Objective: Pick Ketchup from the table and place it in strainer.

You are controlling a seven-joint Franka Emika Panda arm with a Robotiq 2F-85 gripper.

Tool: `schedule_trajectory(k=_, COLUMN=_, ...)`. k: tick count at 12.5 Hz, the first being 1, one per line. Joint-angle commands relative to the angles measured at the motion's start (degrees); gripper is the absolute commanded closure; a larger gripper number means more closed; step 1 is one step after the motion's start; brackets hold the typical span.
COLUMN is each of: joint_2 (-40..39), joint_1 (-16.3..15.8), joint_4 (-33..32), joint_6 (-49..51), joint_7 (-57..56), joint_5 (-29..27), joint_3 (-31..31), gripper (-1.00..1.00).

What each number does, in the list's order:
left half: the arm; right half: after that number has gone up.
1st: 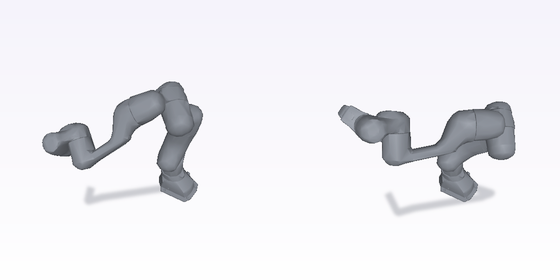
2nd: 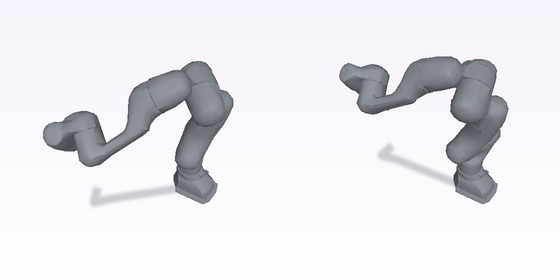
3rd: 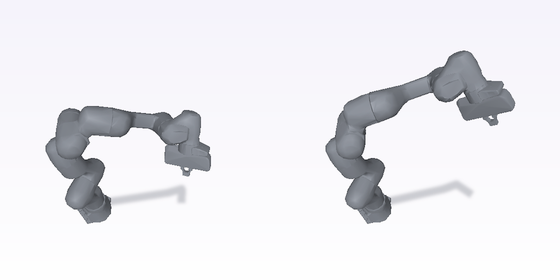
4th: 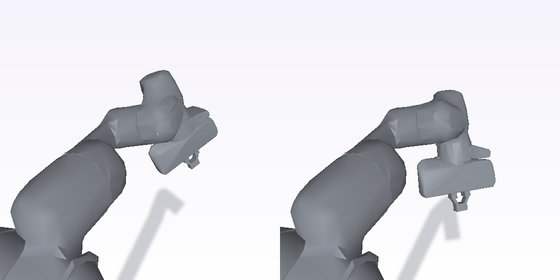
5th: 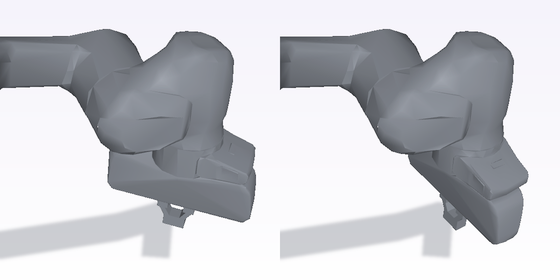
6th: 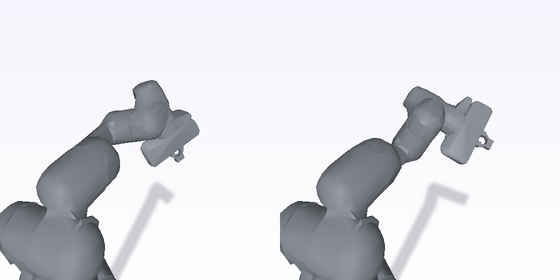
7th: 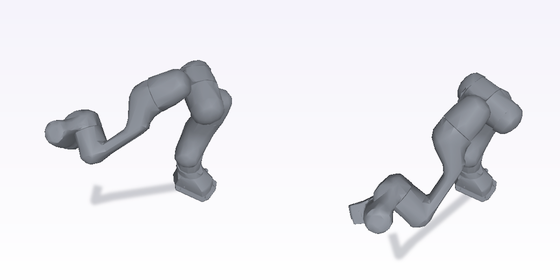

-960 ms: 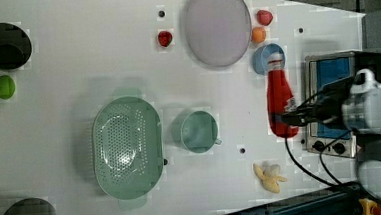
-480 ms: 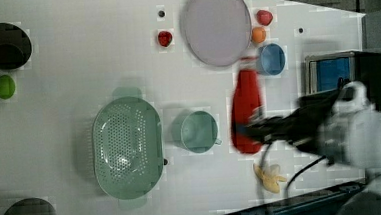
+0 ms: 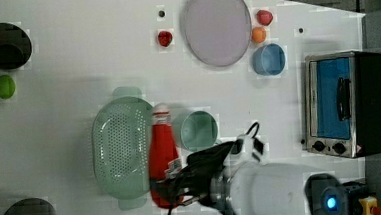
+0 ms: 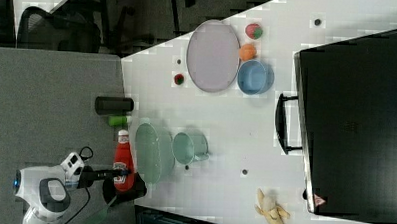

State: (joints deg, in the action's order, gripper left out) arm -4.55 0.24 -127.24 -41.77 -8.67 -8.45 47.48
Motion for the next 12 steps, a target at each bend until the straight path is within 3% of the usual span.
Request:
schedule_trajectory(k=1, joint_2=-4.22, joint_1=1.36, joint_4=0.89, joint_6=-6.6, joint_7=12.02, joint_5=3.27, joint_3=-1.06, gripper=-0.29)
schedule_trajectory(k=4, joint_2=-10.93, joint_1=1.22, joint_4=0.77, joint_6=-11.32, joint_7=12.39, joint_5=8.34, joint_3=-1.4, gripper=-0.37)
schedule_trajectory(k=7, joint_2=-16.68, joint_1=0.9, joint_4=0.73, joint_6=-14.28, joint_7=13.17, joint_5=8.86, joint_3=-1.55, gripper=-1.0)
schedule_trajectory(k=12, joint_2=-13.6, joint_1=2.28, joint_4=0.95, joint_6=-15.39, joint_7=14.4, joint_5=8.5, joint_3=-1.56, gripper=-1.0)
